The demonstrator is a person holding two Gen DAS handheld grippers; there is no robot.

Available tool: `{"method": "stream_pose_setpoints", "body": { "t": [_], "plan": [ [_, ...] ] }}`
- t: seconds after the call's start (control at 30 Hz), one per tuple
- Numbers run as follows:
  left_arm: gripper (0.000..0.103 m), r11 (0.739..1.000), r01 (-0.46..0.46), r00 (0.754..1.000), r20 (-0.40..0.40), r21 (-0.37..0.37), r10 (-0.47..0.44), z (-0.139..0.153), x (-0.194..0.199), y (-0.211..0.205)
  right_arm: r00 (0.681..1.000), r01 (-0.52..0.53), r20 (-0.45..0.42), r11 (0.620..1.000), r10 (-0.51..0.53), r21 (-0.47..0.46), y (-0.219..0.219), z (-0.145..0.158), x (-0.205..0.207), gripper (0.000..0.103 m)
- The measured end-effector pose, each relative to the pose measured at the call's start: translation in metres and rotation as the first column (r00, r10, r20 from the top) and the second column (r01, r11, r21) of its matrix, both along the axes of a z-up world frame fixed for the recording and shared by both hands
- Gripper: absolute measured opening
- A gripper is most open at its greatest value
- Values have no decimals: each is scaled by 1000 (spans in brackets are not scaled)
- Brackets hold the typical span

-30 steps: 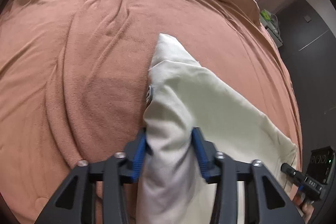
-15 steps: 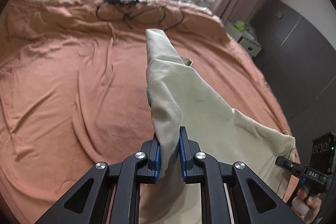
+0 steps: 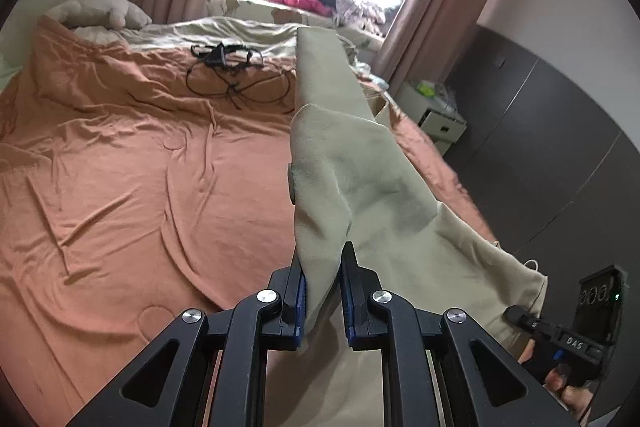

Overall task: Fold large clothes
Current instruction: 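Lift the folded garment with both grippers and carry it off the bed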

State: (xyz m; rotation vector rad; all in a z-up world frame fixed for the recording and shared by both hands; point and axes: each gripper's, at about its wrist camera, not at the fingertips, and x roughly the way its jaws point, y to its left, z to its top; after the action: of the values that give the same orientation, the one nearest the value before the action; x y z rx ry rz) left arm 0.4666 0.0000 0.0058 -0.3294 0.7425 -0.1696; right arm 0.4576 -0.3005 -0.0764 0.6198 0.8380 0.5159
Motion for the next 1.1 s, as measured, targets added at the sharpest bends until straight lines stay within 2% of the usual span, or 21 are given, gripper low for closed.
{"method": "stream_pose_setpoints", "body": {
  "t": [0.23,0.43,0.83,1.1],
  "plan": [
    [15,998,40,998,56,-45,-38,34,-44,-19,998,23,62,1000,-21,-20,-13,27,-43,14],
    [15,995,75,993,91,-70,-69,53,-69,-49,990,76,122,997,-74,-15,-45,51,-72,14],
    [15,969,218,964,179,-115,-196,100,-103,-164,954,220,226,972,-196,-83,-155,107,-102,14],
    [15,944,301,942,199,-138,-271,113,-111,-236,924,320,267,936,-275,-145,-224,135,-123,14]
  ]
}}
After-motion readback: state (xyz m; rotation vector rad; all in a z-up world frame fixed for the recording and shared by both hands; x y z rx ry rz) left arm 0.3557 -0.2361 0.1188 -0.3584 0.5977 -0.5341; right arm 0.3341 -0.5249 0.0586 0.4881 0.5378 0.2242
